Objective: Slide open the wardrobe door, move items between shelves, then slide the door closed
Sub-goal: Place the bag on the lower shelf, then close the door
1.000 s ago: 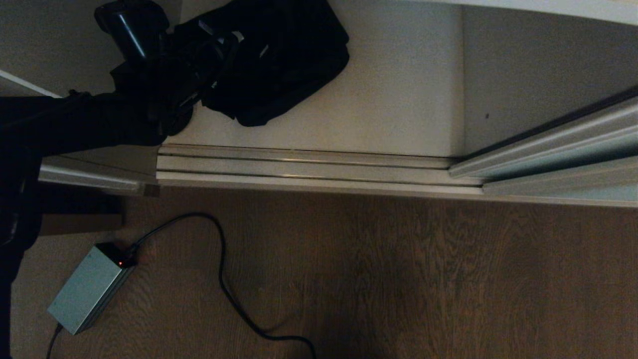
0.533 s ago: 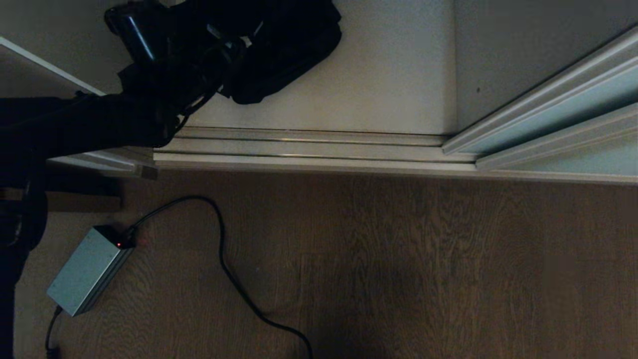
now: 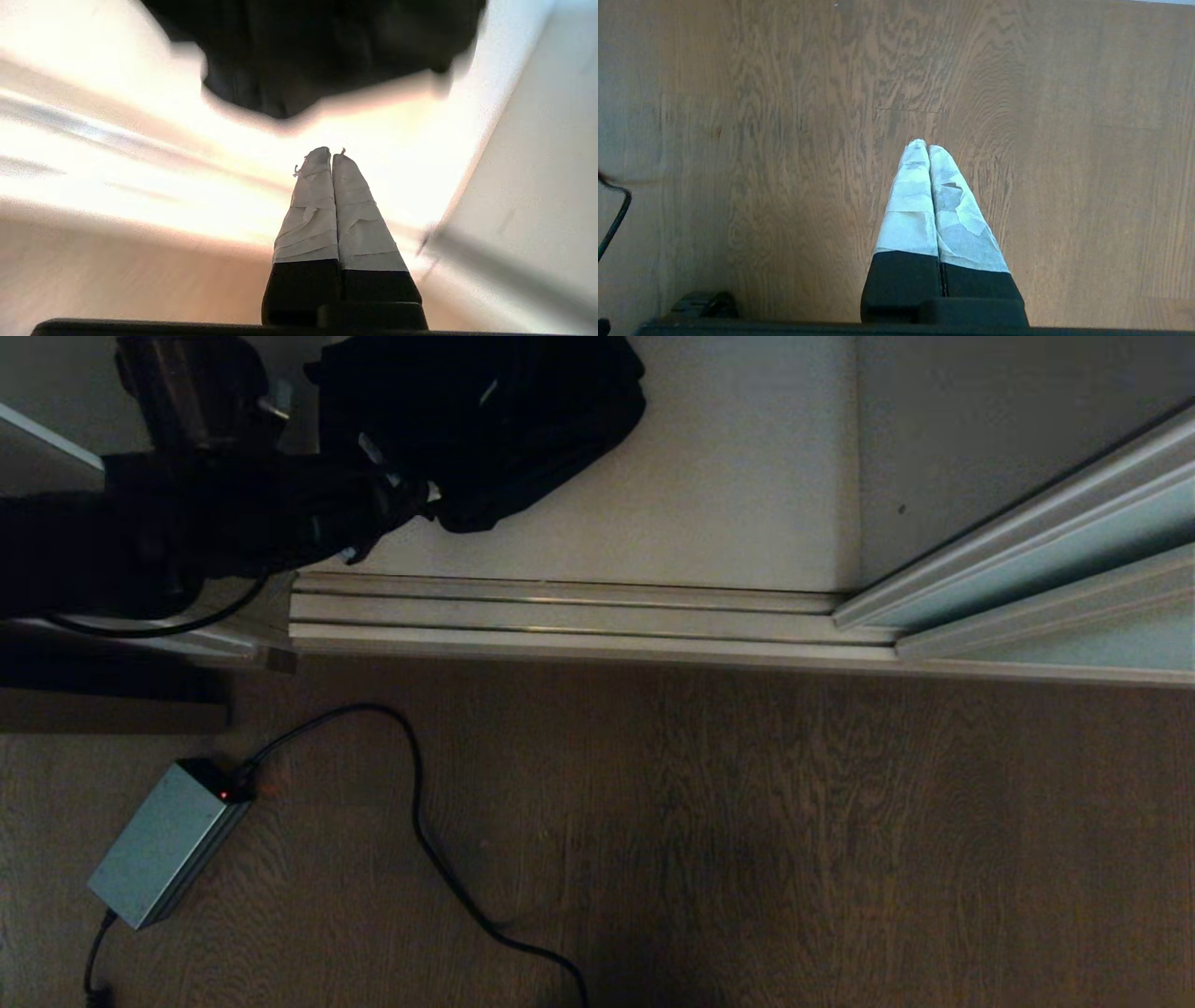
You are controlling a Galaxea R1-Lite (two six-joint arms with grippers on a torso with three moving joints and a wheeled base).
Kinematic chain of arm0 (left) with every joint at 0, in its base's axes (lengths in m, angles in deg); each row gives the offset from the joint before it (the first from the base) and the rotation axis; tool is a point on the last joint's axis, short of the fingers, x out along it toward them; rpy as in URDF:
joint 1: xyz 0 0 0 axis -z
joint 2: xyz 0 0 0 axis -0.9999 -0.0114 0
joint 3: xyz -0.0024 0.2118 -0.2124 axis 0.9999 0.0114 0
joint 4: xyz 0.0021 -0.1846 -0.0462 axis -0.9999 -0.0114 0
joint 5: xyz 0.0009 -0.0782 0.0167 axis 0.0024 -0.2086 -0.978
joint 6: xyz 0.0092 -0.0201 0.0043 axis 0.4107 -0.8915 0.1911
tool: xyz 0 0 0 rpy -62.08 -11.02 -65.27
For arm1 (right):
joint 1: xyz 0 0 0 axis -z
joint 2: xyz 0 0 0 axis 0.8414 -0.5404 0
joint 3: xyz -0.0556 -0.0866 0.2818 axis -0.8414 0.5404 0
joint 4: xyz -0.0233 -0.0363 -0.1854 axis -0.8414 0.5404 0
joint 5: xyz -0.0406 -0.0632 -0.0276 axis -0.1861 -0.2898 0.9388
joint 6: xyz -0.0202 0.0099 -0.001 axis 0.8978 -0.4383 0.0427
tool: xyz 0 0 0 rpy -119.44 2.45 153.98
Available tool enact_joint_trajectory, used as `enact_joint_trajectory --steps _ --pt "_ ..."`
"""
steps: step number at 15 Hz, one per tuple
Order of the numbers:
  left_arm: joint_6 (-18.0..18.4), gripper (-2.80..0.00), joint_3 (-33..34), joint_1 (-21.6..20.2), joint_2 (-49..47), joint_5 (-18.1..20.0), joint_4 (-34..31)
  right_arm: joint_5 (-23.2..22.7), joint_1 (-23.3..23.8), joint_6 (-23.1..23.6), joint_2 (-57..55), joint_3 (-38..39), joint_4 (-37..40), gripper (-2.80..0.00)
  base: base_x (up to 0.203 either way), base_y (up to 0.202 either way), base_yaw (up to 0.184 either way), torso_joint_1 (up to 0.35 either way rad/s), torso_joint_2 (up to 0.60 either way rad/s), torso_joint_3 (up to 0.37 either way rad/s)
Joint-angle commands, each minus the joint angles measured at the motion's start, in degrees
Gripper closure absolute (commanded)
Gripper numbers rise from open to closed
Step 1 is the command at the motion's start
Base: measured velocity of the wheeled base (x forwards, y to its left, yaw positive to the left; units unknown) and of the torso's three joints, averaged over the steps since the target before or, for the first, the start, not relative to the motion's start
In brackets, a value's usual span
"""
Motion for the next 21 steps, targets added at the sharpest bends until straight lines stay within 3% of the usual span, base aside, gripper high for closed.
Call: enact_joint_trajectory --steps 1,4,5,7,11,16,19,21 --pt "12.7 0.00 9.9 -1.6 15.9 0.1 -2.8 0.0 0.0 0.0 0.2 0.0 0.0 0.00 0.000 0.000 0.000 0.000 0.00 0.000" --pt "28.3 0.00 20.9 -3.8 34.5 0.2 -6.3 0.0 0.0 0.0 0.2 0.0 0.0 0.00 0.000 0.000 0.000 0.000 0.00 0.000" --pt "32.1 0.00 24.5 -4.5 41.5 0.1 -8.3 0.1 0.0 0.0 0.2 0.0 0.0 0.00 0.000 0.000 0.000 0.000 0.00 0.000" --pt "36.4 0.00 31.9 -5.5 55.5 -0.6 -12.7 0.0 0.0 0.0 0.2 0.0 0.0 0.00 0.000 0.000 0.000 0.000 0.00 0.000" --pt "39.7 0.00 50.7 -6.6 80.7 -3.7 -19.2 0.0 0.0 0.0 0.2 0.0 0.0 0.00 0.000 0.000 0.000 0.000 0.00 0.000" --pt "42.4 0.00 75.7 -9.3 99.7 -3.9 -23.5 0.0 0.0 0.0 0.2 0.0 0.0 0.00 0.000 0.000 0.000 0.000 0.00 0.000" --pt "44.0 0.00 86.0 -9.8 102.6 -3.8 -21.3 0.0 0.0 0.0 0.2 0.0 0.0 0.00 0.000 0.000 0.000 0.000 0.00 0.000" --pt "42.9 0.00 88.1 -9.9 102.7 -5.2 -17.5 0.0 0.0 0.0 0.2 0.0 0.0 0.00 0.000 0.000 0.000 0.000 0.00 0.000"
